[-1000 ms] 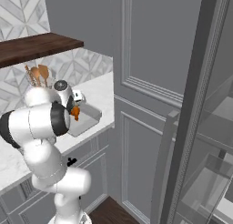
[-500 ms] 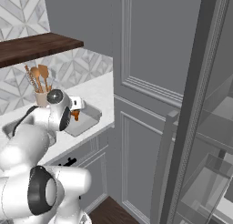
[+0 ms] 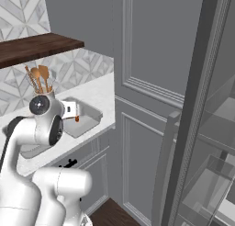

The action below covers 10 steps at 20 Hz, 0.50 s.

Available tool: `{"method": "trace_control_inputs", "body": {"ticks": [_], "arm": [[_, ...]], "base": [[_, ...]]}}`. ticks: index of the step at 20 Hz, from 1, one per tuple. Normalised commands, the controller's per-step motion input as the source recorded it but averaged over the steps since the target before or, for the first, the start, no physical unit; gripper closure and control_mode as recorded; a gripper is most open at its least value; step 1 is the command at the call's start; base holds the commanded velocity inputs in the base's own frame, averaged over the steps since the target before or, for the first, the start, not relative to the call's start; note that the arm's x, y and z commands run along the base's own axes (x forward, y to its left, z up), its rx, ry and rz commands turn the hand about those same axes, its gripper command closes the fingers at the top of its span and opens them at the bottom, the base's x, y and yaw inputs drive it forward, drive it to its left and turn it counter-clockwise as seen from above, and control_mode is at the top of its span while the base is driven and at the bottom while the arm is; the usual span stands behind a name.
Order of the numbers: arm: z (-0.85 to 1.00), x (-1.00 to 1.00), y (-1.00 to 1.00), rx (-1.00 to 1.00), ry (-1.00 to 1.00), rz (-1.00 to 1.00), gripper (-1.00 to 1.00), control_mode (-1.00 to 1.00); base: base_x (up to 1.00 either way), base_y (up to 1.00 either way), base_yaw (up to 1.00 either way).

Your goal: Place one lemon wedge and one chicken drumstick in each tupperware on the nearby counter, to pack two identical lunches.

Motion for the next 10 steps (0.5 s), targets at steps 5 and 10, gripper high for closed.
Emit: {"method": "trace_control_inputs", "body": {"ticks": [5,10], "arm": [[0.55,-1.0,-0.4,0.01,0.0,-0.08,-1.0,-1.0],[0.12,-0.4,-0.13,0.0,0.0,-0.04,-1.0,1.0]], "base": [[0.0,0.0,0.0],[-0.6,-0.12,-0.05]]}}
